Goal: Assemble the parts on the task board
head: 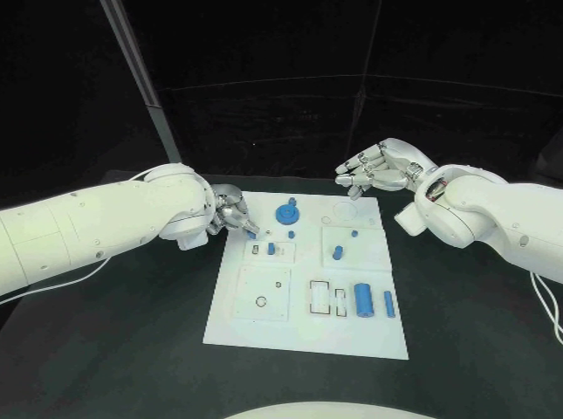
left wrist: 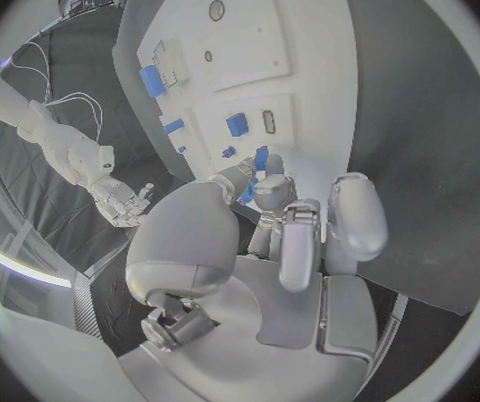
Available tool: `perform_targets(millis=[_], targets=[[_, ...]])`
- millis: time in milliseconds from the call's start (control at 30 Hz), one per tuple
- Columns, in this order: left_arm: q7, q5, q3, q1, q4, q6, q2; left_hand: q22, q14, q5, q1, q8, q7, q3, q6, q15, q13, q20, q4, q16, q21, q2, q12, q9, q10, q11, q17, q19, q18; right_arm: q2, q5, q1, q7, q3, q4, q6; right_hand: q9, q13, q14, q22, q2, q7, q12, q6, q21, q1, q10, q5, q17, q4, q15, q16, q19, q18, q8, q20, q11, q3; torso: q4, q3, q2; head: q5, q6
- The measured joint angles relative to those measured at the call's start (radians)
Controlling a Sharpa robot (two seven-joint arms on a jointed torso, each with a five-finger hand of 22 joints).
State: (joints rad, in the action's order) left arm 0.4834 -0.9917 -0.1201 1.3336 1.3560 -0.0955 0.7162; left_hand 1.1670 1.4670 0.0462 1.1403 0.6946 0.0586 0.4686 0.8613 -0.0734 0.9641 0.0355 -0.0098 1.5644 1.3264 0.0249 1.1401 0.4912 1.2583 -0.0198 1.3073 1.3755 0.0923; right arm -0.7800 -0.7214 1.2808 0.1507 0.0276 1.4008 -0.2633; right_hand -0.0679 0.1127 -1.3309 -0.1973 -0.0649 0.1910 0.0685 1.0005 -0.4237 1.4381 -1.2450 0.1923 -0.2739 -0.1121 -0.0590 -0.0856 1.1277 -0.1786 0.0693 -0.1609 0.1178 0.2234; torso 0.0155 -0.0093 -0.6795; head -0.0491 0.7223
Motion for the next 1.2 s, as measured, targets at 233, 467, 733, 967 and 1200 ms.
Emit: perform_targets(millis=[233, 467, 733, 967, 1200], targets=[[-0.009, -0.055, -0.001, -0.013, 0.023, 0.014, 0.011, 0.002, 0.000, 0.000, -0.008, 0.006, 0.000, 0.012, 0.000, 0.000, 0.001, -0.003, -0.004, 0.000, 0.000, -0.008, 0.003, 0.000, 0.003, -0.003, 0.000, 0.003, 0.000, 0.000, 0.000, 0.000, 0.000, 0.000, -0.001, 0.001, 0.000, 0.000, 0.000, 0.000, 0.000, 0.000, 0.000, 0.000, 0.000, 0.000, 0.000, 0.000, 0.000, 0.000, 0.000, 0.000, 0.000, 0.000, 0.000, 0.000, 0.000, 0.000, 0.0005, 0.0002, 0.000, -0.004, -0.001], [-0.013, -0.085, -0.001, -0.020, 0.037, 0.018, 0.012, 0.003, 0.000, -0.003, -0.010, 0.006, 0.000, 0.019, 0.000, 0.000, 0.002, -0.003, -0.011, 0.000, 0.003, -0.010, 0.006, 0.001, 0.005, -0.001, 0.000, 0.003, 0.000, 0.000, 0.000, 0.000, 0.000, 0.000, -0.001, 0.002, 0.000, 0.000, 0.000, 0.000, 0.000, 0.000, 0.000, 0.000, 0.000, 0.000, 0.000, 0.000, 0.000, 0.000, 0.000, 0.000, 0.000, 0.000, 0.000, 0.000, 0.000, 0.000, -0.0003, 0.0000, 0.000, -0.005, -0.002], [-0.014, -0.101, -0.006, -0.028, 0.044, 0.020, 0.008, 0.004, 0.000, -0.004, -0.009, 0.006, 0.000, 0.019, 0.000, 0.000, 0.003, -0.003, -0.011, 0.000, 0.004, -0.009, 0.006, 0.001, 0.007, 0.000, 0.000, 0.003, 0.000, 0.000, 0.000, 0.000, 0.000, 0.000, -0.002, 0.003, 0.000, 0.000, 0.000, 0.000, 0.000, 0.000, 0.000, 0.000, 0.000, 0.000, 0.000, 0.000, 0.000, 0.000, 0.000, 0.000, 0.000, 0.000, 0.000, 0.000, 0.000, 0.000, -0.0005, 0.0001, 0.000, -0.004, -0.002], [-0.014, -0.106, -0.016, -0.030, 0.045, 0.018, 0.008, 0.004, 0.000, -0.005, -0.009, 0.005, 0.001, 0.019, 0.000, 0.000, 0.003, -0.003, -0.011, 0.000, 0.004, -0.009, 0.006, 0.001, 0.007, 0.000, 0.000, 0.003, 0.000, 0.000, 0.000, 0.000, 0.000, 0.000, -0.002, 0.004, 0.000, 0.000, 0.000, 0.000, 0.000, 0.000, 0.000, 0.000, 0.000, 0.000, 0.000, 0.000, 0.000, 0.000, 0.000, 0.000, 0.000, 0.000, 0.000, 0.000, 0.000, 0.000, -0.0005, 0.0001, 0.000, -0.003, 0.002], [-0.012, -0.108, -0.019, -0.029, 0.046, 0.008, 0.009, 0.004, 0.000, -0.002, -0.009, 0.004, 0.001, 0.020, 0.000, 0.000, 0.003, -0.003, -0.012, 0.000, 0.004, -0.009, 0.006, 0.001, 0.007, 0.000, 0.000, 0.003, 0.000, 0.000, 0.000, 0.000, 0.000, 0.000, -0.003, 0.004, 0.000, 0.000, 0.000, 0.000, 0.000, 0.000, 0.000, 0.000, 0.000, 0.000, 0.000, 0.000, 0.000, 0.000, 0.000, 0.000, 0.000, 0.000, 0.000, 0.000, 0.000, 0.000, -0.0006, 0.0001, 0.000, -0.004, 0.005]])
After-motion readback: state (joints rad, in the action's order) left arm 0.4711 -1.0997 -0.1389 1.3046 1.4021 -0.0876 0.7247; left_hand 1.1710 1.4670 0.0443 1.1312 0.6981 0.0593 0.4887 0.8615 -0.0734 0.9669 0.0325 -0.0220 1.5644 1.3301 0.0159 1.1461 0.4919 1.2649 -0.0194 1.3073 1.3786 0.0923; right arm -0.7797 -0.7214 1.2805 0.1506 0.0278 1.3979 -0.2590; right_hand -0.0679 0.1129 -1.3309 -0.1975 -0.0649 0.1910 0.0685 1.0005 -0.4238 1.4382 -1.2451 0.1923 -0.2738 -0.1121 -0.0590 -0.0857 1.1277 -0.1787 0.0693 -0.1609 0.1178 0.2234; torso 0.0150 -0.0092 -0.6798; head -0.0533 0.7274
